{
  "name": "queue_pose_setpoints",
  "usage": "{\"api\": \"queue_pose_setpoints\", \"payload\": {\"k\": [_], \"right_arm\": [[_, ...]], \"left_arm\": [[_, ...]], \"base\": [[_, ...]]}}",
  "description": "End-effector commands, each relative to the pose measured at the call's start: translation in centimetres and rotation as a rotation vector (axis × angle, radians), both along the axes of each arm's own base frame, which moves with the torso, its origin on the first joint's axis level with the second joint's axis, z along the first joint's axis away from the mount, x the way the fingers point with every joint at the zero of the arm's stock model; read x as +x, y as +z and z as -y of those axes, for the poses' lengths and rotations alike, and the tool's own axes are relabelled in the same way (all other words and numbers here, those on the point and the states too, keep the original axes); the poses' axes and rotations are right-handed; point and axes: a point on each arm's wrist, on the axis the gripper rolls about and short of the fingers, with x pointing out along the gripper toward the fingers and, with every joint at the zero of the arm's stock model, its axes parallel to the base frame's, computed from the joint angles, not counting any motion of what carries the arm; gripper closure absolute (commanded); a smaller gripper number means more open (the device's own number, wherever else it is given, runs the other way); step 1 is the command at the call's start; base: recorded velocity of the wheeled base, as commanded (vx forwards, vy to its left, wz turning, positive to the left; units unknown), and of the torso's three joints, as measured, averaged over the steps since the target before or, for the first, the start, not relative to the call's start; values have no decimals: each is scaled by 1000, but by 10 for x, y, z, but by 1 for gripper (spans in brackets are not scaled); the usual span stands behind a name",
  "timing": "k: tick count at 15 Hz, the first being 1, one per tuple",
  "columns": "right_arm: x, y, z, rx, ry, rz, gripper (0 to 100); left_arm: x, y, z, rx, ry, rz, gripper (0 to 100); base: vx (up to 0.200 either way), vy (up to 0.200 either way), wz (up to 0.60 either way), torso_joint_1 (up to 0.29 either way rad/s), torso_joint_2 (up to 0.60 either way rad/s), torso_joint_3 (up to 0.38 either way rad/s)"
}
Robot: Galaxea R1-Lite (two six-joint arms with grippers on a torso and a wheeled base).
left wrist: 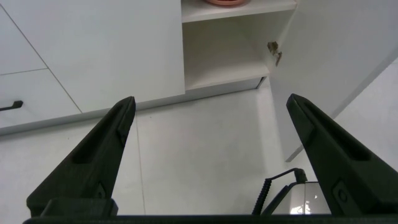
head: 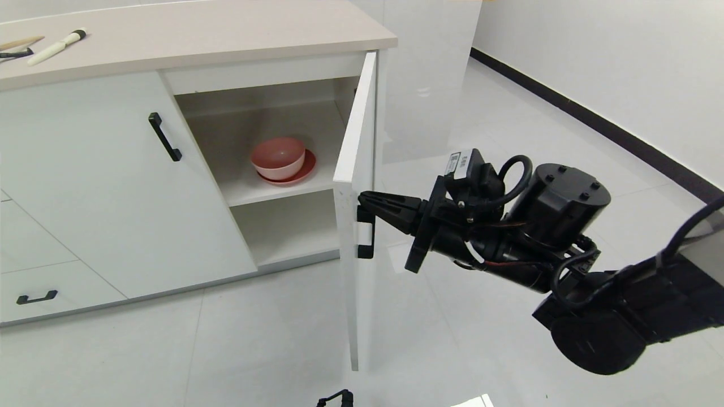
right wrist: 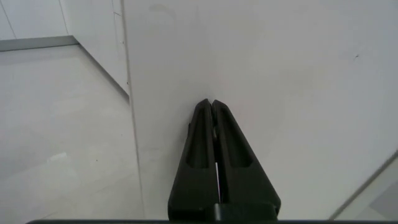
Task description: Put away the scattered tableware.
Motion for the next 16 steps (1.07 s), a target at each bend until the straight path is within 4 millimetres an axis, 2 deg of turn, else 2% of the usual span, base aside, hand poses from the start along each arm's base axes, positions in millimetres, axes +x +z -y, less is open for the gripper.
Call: {"api": "queue_pose_setpoints", "payload": {"k": [1,6,16], "right_arm": [[8,-7,-10,-2,6,-2,100],[18,-2,-34,37,37,41,100],[46,-18,-76,80,63,85,100]], "left_arm": [[0,0,0,-1,0,-2,0],[0,0,0,-4,0,-2,0],[0,0,0,-10,0,-2,0]], "base": [[0,0,0,0,0,0],[0,0,0,0,0,0],[0,0,0,0,0,0]]}}
